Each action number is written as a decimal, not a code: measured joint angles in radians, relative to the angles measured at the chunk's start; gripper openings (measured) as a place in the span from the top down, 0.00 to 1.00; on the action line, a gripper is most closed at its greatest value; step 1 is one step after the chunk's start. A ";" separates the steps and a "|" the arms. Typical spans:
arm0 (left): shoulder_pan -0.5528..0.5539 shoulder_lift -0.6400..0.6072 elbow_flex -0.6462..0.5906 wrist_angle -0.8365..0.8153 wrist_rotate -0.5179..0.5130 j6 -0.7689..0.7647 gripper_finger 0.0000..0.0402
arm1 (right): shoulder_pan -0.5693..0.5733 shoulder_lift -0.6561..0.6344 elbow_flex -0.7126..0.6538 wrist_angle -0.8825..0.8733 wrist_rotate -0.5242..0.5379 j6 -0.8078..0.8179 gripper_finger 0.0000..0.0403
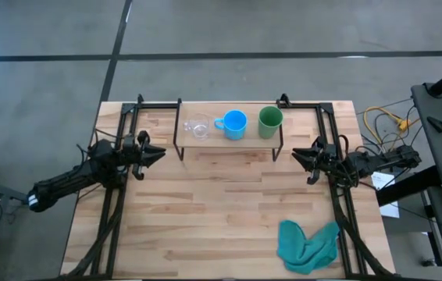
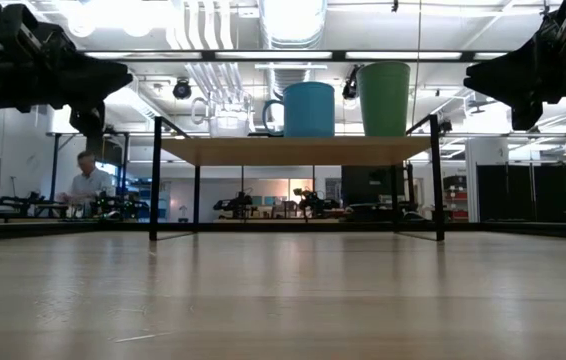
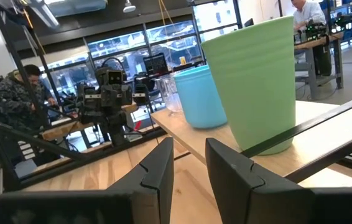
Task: Stack small to large cups/mugs on shelf
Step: Return to Home Position
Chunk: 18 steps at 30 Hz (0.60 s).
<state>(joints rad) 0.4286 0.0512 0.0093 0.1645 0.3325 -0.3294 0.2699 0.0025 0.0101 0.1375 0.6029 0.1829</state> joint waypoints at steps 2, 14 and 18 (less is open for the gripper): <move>0.000 -0.008 0.000 -0.007 0.000 0.000 0.85 | 0.000 0.000 0.000 0.000 0.000 0.000 0.78; 0.000 -0.021 -0.002 -0.102 0.000 0.002 0.85 | 0.000 0.000 0.000 -0.007 0.000 -0.002 0.78; 0.000 -0.013 -0.002 -0.103 0.001 0.005 0.85 | 0.000 0.001 0.000 -0.008 0.000 -0.002 0.78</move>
<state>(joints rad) 0.4286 0.0379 0.0078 0.0612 0.3332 -0.3241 0.2699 0.0032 0.0101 0.1299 0.6025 0.1814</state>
